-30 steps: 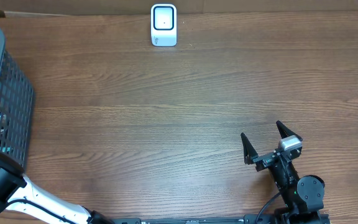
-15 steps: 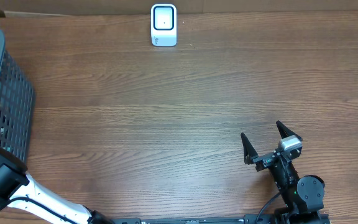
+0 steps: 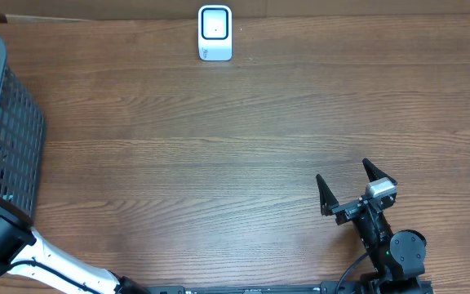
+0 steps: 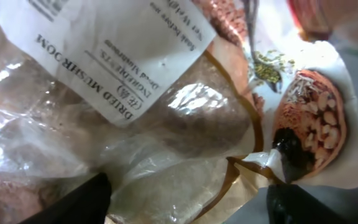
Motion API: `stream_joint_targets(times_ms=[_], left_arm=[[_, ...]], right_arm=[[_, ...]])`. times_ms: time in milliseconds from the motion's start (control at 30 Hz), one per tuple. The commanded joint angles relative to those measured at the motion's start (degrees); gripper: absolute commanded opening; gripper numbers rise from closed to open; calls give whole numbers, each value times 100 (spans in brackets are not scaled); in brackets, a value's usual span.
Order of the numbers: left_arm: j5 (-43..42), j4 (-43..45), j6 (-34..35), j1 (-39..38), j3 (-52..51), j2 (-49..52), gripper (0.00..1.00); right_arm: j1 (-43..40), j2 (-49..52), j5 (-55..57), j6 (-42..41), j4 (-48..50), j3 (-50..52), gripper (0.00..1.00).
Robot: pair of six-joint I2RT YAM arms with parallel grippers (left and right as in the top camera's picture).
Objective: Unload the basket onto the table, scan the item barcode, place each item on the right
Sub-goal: 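Grasp the green-lidded jar inside the basket with the left gripper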
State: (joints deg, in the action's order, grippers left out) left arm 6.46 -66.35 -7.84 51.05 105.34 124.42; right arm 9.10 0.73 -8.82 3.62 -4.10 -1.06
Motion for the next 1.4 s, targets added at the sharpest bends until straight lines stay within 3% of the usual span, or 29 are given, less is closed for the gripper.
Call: stream_joint_targets(times_ms=[0, 133, 167, 200, 233, 300, 333, 367, 667, 933, 1133, 1367], left_arm=[[-11, 74, -33, 4, -109, 79, 60], [-50, 114, -39, 4, -111, 90, 29], [-105, 136, -74, 2, -111, 92, 26], [-188, 168, -120, -7, -111, 92, 26], [-214, 195, -118, -13, -111, 92, 36], [-203, 232, -120, -33, -109, 92, 69], [-201, 234, -127, -44, -105, 92, 79], [-199, 236, -168, -50, -105, 92, 82], [-42, 35, -170, -177, 876, 92, 86], [-424, -11, 11, -466, 1906, 70, 82], [-667, 560, -457, -846, 1593, 114, 74], [-636, 1012, -492, -942, 1231, 160, 86]], right_arm=[[20, -57, -26, -24, 33, 61, 100], [20, -57, -26, -24, 33, 61, 100], [20, -57, -26, -24, 31, 61, 100], [20, -57, -26, -24, 33, 61, 100], [20, -57, -26, -24, 31, 61, 100], [20, -57, -26, -24, 31, 61, 100], [20, -57, -26, -24, 33, 61, 100], [20, -57, -26, -24, 31, 61, 100], [20, -57, -26, -24, 33, 61, 100], [20, -57, -26, -24, 31, 61, 100], [20, -57, -26, -24, 33, 61, 100], [20, -57, -26, -24, 33, 61, 100]])
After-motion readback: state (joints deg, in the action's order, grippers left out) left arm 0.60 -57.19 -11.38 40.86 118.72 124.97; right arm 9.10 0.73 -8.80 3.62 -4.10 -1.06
